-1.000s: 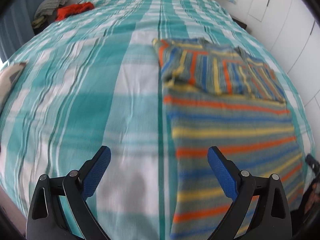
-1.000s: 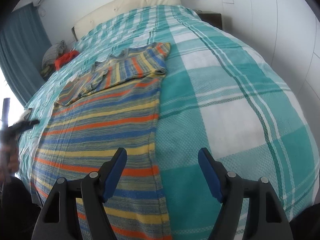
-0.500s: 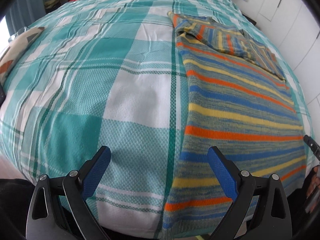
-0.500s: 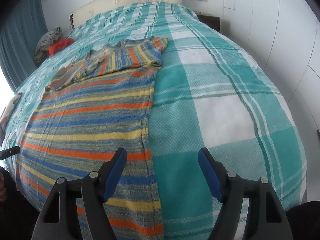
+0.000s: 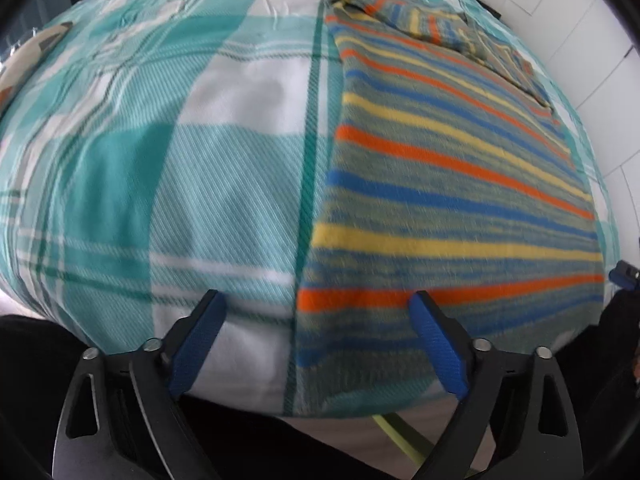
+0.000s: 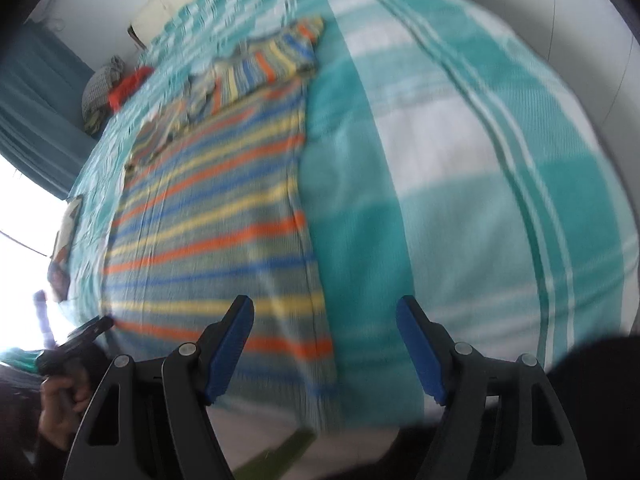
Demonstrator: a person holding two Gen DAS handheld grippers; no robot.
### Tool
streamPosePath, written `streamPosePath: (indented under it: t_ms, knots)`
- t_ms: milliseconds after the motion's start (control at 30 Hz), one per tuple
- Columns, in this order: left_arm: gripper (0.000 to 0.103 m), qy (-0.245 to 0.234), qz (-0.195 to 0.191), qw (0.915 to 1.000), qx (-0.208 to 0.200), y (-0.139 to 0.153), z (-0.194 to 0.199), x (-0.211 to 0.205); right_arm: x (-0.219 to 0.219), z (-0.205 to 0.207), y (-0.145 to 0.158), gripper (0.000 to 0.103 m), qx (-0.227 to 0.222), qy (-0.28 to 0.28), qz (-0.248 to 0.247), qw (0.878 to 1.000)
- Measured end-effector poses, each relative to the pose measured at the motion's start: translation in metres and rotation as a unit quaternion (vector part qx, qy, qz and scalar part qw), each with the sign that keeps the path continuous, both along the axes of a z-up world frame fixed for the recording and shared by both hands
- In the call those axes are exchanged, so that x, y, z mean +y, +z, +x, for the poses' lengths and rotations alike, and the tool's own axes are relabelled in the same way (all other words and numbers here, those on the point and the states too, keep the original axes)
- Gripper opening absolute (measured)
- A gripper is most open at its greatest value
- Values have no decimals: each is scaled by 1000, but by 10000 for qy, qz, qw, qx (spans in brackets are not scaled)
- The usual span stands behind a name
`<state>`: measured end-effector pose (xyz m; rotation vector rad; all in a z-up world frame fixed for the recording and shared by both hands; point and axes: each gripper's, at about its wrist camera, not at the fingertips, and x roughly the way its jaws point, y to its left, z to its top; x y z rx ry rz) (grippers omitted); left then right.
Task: Fold small clothes
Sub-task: 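Grasp the hem with the left tool while the right tool grasps the hem, fold toward the collar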
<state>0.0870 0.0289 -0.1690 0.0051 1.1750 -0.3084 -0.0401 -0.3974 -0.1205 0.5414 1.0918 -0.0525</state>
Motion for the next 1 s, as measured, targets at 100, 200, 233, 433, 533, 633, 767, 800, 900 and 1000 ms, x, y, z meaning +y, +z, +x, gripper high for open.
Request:
streamPosePath:
  t_ms: [100,200,233,433,533,633,767,800,900,1000]
  knots:
    - [80,-133,66,9999,58,-3,-7,-3,9,-13,-11,73,395,231,294,9985]
    - [66,-193,130,9996,125,-3,-10,-5,26,-13,-21,73,532,509,430,9964]
    - [51,-205,164,9995,172,-3,-11,-5,32,-10,-25,73,611,639,412,9952]
    - [4,-145,-145,9976,665,-4,-17,2,40,-6,-36,6,865,798,563,9915]
    - [3,-72,-620,9954,726,11,-14,12,31,-11,-25,6,646,586,847,9926]
    - [3,57,-1240,9901,660,32,3,23,21,-11,-8,6,125,386,1305,9906]
    - [3,132,-1657,9858,243,67,50,23,4,19,23,6,-634,245,1544,9857]
    - [3,124,-1683,9856,106,76,66,19,-2,31,31,6,-781,195,1525,9850]
    - [3,93,-1693,9851,-273,96,120,3,-20,73,50,6,-1232,-10,1375,9828]
    - [3,126,-1659,9849,-475,109,182,-16,-38,132,62,6,-1498,-144,1254,9806]
